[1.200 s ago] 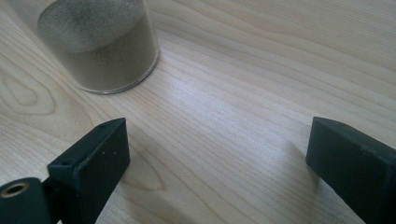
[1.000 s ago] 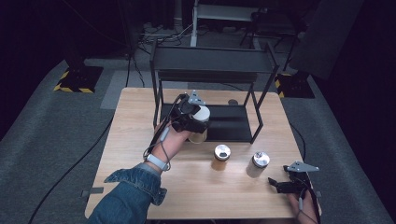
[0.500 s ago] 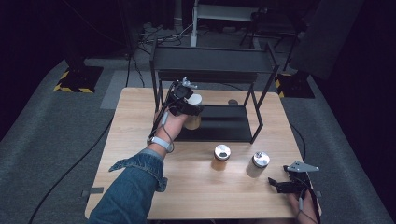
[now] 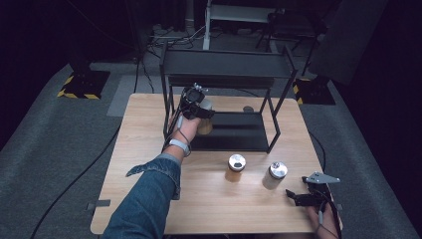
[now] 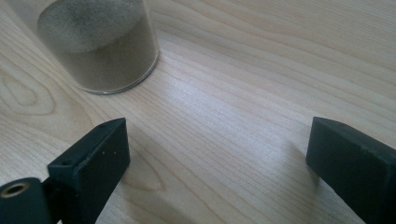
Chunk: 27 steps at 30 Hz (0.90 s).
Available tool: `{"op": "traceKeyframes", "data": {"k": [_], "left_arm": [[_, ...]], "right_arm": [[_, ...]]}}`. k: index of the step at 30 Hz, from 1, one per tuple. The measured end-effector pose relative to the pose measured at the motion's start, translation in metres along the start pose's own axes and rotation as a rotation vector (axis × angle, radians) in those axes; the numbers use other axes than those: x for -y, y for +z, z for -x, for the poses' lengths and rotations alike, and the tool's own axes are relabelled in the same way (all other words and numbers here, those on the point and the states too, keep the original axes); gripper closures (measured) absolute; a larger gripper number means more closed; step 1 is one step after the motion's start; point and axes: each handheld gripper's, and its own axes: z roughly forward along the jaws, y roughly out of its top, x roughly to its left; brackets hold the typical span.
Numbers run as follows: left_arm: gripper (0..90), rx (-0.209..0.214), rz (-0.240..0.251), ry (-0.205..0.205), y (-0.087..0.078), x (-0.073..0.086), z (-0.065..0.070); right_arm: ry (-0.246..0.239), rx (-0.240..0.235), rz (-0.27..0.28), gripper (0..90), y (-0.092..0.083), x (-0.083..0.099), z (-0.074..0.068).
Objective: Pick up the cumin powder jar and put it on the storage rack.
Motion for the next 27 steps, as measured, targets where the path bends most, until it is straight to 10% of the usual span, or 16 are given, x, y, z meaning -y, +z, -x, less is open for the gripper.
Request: {"op": "traceKeyframes", "data": {"k": [27], "left_arm": [[32.2,-0.070,-0.115,-0.027,0.036,-0.002,-0.003]], "right_arm": [[0.000,0.000,0.000,5.9,0.000,0.000,0.000]]}}
